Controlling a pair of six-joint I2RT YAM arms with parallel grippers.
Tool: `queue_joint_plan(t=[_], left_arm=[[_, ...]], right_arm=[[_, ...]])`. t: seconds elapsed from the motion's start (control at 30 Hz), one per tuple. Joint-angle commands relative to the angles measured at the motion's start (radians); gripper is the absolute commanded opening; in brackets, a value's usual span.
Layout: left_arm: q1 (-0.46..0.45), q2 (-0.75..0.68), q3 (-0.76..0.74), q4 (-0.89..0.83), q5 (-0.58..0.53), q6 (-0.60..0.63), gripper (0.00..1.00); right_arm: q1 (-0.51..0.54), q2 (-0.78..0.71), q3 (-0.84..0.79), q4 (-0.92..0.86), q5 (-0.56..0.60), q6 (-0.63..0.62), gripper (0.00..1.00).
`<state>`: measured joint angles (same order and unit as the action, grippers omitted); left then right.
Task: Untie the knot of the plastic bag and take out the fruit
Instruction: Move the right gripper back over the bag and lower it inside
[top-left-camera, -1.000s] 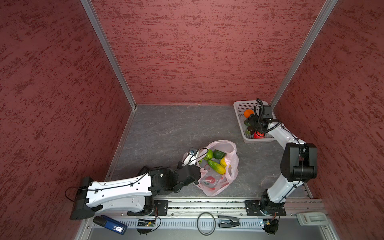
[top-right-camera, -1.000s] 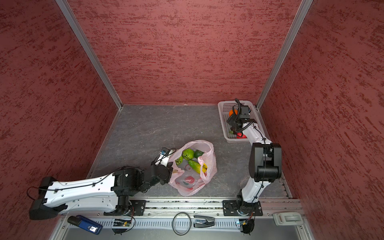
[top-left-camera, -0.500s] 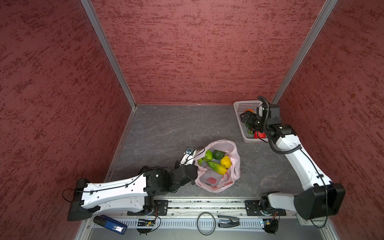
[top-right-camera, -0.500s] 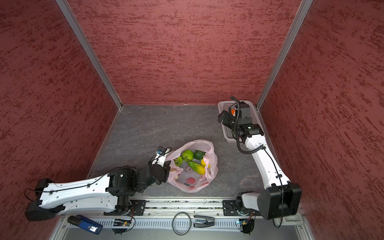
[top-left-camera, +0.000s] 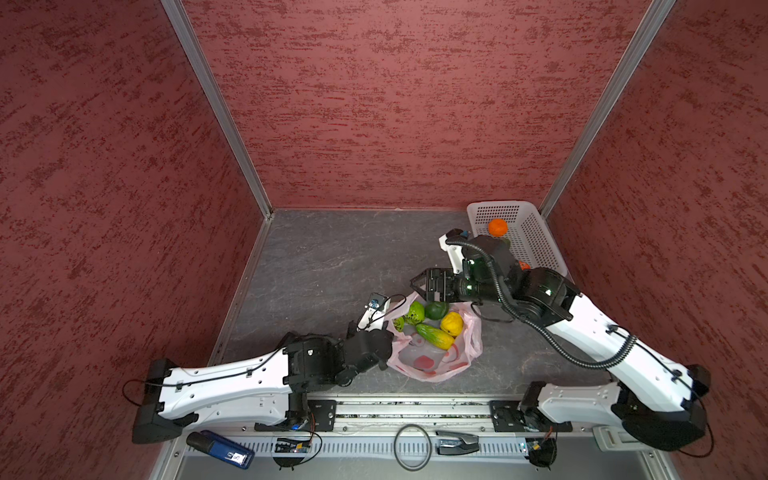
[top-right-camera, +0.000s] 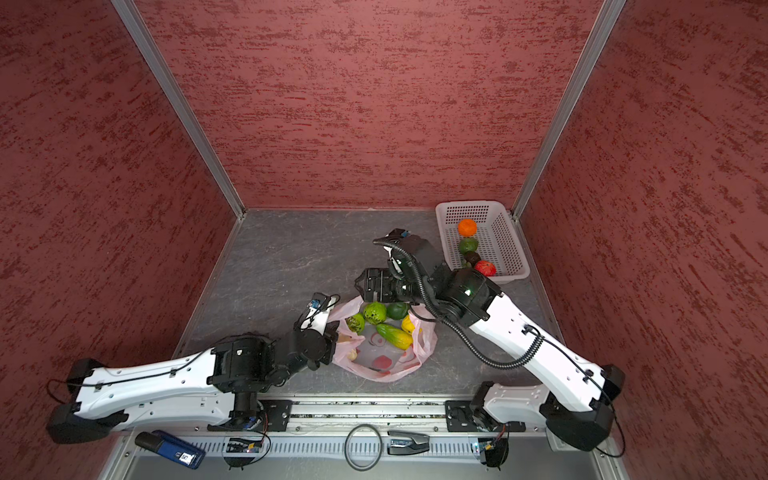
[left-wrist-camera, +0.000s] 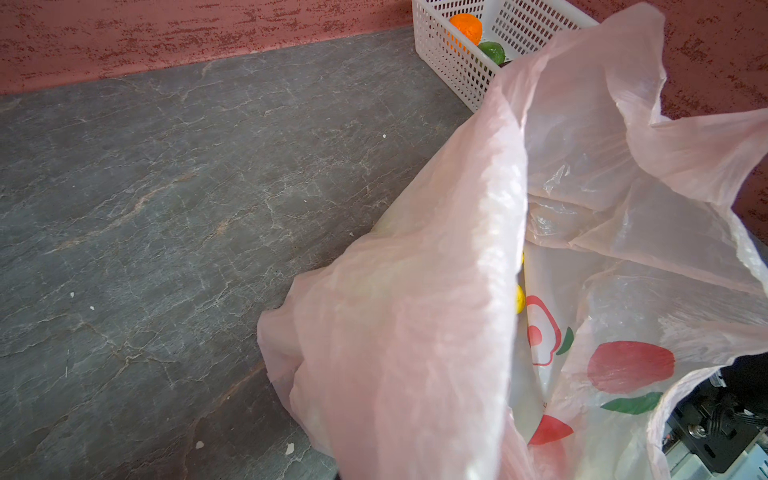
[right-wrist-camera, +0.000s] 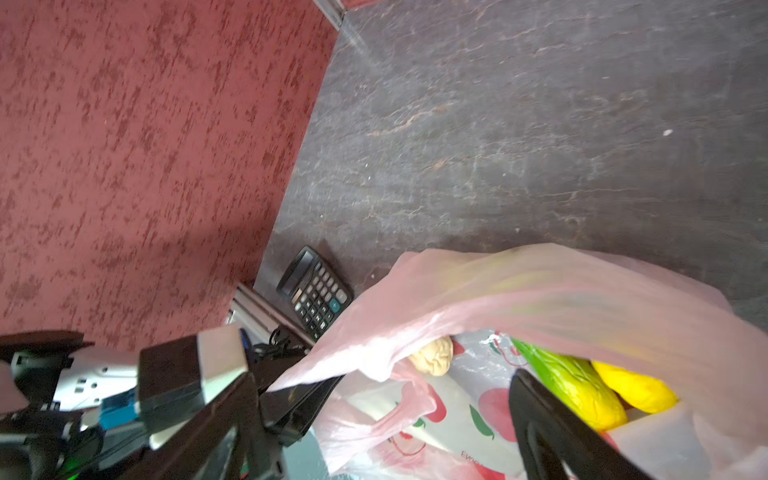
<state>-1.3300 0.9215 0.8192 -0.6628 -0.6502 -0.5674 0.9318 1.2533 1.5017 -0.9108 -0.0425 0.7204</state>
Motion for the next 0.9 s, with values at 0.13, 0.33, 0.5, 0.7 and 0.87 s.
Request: queue_joint_plan(t=[0.13, 0.33, 0.5, 0.7, 0.87], left_arm=[[-0.001, -0.029, -0.016, 0.003, -0.029, 0.002, 0.0], [0.0, -0.04, -0.017, 0.004, -0.04, 0.002, 0.0], [0.004, -0.035, -0.009, 0.007, -0.039, 0.014, 0.0], [0.009, -0.043, -0.011, 0.006, -0.033, 0.017, 0.0], [0.015, -0.035, -0.009, 0.025, -0.021, 0.026, 0.0]], right_arm=[[0.158, 0.055, 0.058, -0.183, 0.137, 0.125, 0.89], [0.247, 0.085, -0.024, -0.232, 0.217, 0.128, 0.88], [0.273, 0.107, -0.122, -0.218, 0.279, 0.086, 0.88], [0.289, 0.08, -0.274, -0.17, 0.313, 0.059, 0.82], [0.292, 0.065, -0.36, -0.116, 0.303, 0.032, 0.79]])
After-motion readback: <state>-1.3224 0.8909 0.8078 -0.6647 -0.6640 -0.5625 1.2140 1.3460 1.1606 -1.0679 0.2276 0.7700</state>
